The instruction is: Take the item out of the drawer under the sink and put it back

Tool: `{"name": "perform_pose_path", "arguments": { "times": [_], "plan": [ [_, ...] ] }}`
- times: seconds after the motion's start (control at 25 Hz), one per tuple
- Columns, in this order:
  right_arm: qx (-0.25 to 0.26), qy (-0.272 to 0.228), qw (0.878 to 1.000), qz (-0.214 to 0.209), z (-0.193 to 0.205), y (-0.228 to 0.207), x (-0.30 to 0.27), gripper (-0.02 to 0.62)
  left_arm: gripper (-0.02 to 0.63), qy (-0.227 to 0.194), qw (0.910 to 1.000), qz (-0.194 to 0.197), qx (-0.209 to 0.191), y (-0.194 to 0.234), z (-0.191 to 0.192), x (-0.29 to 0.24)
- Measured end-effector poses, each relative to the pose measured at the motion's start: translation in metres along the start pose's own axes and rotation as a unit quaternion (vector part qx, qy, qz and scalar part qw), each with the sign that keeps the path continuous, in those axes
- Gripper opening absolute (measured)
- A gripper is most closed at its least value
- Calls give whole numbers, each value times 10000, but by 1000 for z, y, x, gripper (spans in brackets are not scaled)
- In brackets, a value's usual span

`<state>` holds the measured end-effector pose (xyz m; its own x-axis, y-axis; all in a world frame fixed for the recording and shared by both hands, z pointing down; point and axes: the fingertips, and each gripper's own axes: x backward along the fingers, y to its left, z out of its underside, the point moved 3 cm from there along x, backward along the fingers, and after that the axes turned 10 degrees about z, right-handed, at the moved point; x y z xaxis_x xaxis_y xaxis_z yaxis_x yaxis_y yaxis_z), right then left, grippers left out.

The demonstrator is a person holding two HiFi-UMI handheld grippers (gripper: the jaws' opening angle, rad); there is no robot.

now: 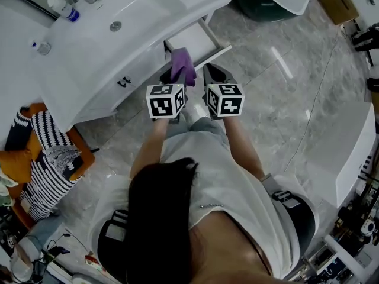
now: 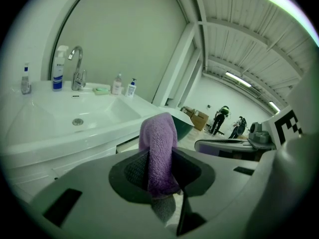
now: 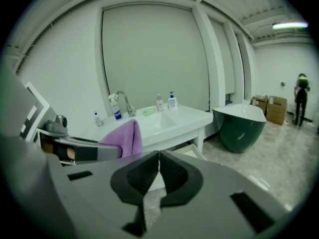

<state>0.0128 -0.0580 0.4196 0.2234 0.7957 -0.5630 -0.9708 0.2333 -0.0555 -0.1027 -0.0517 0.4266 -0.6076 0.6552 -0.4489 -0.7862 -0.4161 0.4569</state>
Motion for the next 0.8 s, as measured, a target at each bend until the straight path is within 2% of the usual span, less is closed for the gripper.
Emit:
{"name": "perform_pose_path", "arguments": {
  "times": [0.48, 0.8],
  "plan": [
    [-214, -110, 9997, 88, -4, -6, 5, 15, 98, 96, 9999, 62, -85, -4, 1, -5],
    [-258, -56, 9996, 131, -6, -18, -8, 15, 98, 63, 9999, -110, -115, 6, -5, -15]
  ]
}}
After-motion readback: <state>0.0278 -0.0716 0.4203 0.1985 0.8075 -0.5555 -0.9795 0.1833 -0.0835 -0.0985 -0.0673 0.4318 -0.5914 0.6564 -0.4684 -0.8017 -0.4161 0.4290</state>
